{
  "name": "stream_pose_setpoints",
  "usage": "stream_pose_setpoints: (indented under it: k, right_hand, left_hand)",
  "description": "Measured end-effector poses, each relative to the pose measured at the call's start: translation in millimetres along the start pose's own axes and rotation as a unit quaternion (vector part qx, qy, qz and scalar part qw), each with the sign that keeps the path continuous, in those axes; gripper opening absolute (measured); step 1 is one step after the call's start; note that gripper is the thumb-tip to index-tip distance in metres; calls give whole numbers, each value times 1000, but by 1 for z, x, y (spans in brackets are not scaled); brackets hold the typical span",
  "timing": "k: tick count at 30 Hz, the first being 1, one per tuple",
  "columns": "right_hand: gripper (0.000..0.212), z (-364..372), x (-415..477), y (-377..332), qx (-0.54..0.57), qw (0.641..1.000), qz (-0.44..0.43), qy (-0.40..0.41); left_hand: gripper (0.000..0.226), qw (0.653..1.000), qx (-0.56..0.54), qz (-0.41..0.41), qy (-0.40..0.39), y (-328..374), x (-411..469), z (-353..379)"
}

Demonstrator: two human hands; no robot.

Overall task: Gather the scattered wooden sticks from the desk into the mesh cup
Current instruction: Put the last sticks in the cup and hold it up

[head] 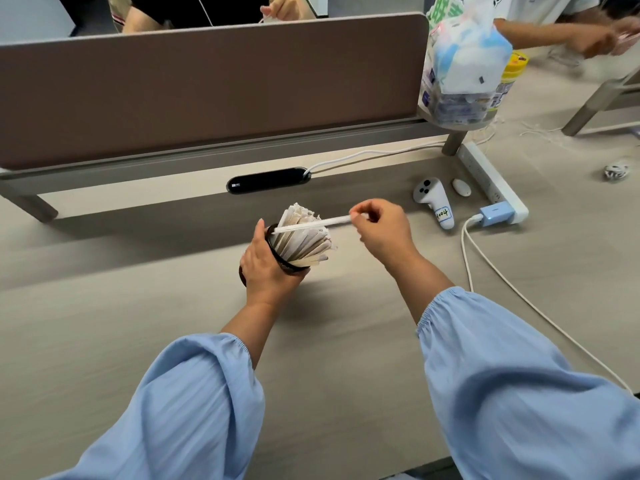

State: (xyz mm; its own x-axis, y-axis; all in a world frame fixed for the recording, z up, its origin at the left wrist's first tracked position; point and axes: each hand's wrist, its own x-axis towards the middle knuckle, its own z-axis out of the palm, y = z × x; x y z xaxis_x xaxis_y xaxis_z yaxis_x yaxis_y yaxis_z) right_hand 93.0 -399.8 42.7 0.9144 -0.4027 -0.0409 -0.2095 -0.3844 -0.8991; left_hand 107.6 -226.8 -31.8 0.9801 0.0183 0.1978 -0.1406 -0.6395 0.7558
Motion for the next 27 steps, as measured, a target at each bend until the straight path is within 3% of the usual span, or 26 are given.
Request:
stream_pose_setpoints:
  k: [3,7,9,11,15,20,23,25,27]
  right_hand:
    - [13,-2,-1,-10,-55,994,-84,37]
    - [15,17,-6,-19,-162,971,-155,-80]
    - [28,34,-10,-18,-210,952,-201,-97]
    - [54,46,-13,-22,-271,930,-235,-76]
    - [66,70,-4,-36,-327,895,-187,-240]
    - [60,99,4,-55,-216,893,-213,-331]
    - [56,125,5,-68,-96,931,-221,-272]
    - [53,147,9,-68,-147,941,-203,-225]
    - [59,172,7,-62,-252,909,-177,-282]
  left_hand:
    - [104,1000,-3,-6,-15,-8,1,-3]
    - [101,998,-40,2,-43,-6,-2,-6]
    - [103,996,-63,-5,-57,-1,-2,-8]
    - [103,995,-85,-20,-49,2,0,-12]
    - [104,996,-89,-22,-8,-6,4,-23]
    - [96,993,-89,-67,39,-24,1,-50]
    - [89,978,-105,-128,124,-46,2,-77]
    - [92,967,-62,-158,189,-67,5,-96]
    - [94,959,-55,-188,202,-85,12,-115]
